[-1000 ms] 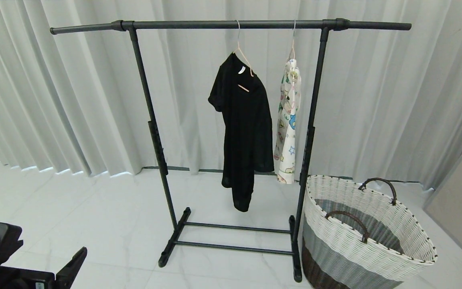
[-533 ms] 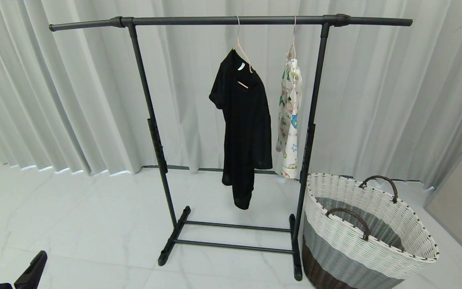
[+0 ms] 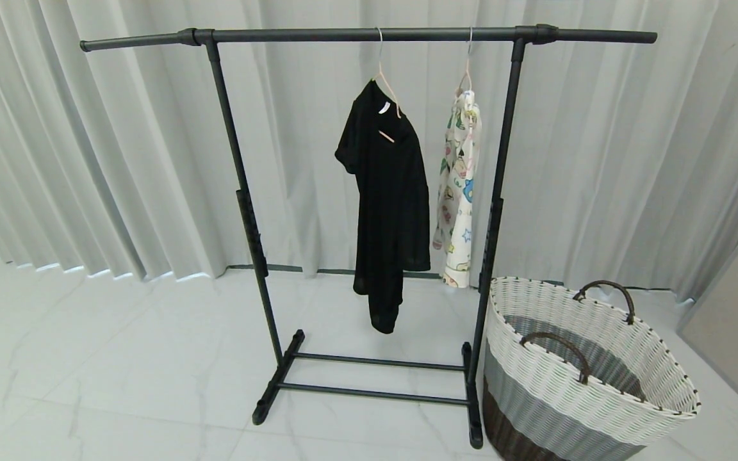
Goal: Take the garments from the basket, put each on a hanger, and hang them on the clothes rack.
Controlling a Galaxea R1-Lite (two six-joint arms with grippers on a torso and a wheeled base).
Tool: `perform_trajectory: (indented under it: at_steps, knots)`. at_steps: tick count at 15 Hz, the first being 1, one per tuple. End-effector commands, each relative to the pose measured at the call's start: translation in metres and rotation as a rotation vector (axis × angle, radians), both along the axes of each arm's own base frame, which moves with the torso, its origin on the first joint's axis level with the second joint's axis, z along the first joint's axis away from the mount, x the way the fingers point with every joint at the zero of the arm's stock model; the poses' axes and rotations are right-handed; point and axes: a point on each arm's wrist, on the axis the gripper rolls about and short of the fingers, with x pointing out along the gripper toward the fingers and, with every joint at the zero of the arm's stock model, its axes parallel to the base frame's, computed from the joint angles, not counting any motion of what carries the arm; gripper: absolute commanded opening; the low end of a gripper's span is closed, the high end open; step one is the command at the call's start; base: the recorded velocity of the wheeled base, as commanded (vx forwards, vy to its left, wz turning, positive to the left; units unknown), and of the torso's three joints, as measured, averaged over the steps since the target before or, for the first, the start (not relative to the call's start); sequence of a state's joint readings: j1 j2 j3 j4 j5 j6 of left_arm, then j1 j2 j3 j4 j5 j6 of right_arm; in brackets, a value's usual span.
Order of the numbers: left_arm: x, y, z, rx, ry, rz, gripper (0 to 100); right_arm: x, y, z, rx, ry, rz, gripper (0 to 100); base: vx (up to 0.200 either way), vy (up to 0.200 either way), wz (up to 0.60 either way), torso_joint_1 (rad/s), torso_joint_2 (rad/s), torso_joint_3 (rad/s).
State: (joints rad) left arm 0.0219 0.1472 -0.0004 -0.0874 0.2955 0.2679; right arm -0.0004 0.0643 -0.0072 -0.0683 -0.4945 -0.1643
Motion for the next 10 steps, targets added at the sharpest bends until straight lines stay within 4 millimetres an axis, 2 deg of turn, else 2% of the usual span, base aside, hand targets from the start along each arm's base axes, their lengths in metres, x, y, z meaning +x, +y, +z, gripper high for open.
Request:
perform_trajectory:
  at_steps: [1,4,6,8,10]
  knots:
    - [-0.0124,0.0003,-0.0051,0.015,-0.119,-0.014,100,-0.0047,0.0001,-0.0035,0.017,-0.063,-0.006,100,0.000,0.000,0.00,0.000,0.00,0.000]
    - [-0.0124,0.0004,-0.0051,-0.048,-0.140,-0.011,100,-0.0045,0.0004,-0.0040,0.048,-0.075,0.009,100,0.000,0.000,0.00,0.000,0.00,0.000]
    - [-0.0122,-0.0001,-0.0051,-0.109,-0.158,-0.032,100,-0.0030,0.0040,-0.0039,0.047,-0.071,0.181,100,0.000,0.000,0.00,0.000,0.00,0.000]
    - [-0.0116,-0.0025,-0.0054,-0.175,-0.165,-0.142,100,-0.0022,0.0069,-0.0044,0.062,-0.068,0.316,100,0.000,0.000,0.00,0.000,0.00,0.000]
    - [-0.0109,-0.0056,-0.0100,-0.218,-0.109,-0.276,100,-0.0020,0.0082,-0.0047,0.143,-0.088,0.378,100,0.000,0.000,0.00,0.000,0.00,0.000]
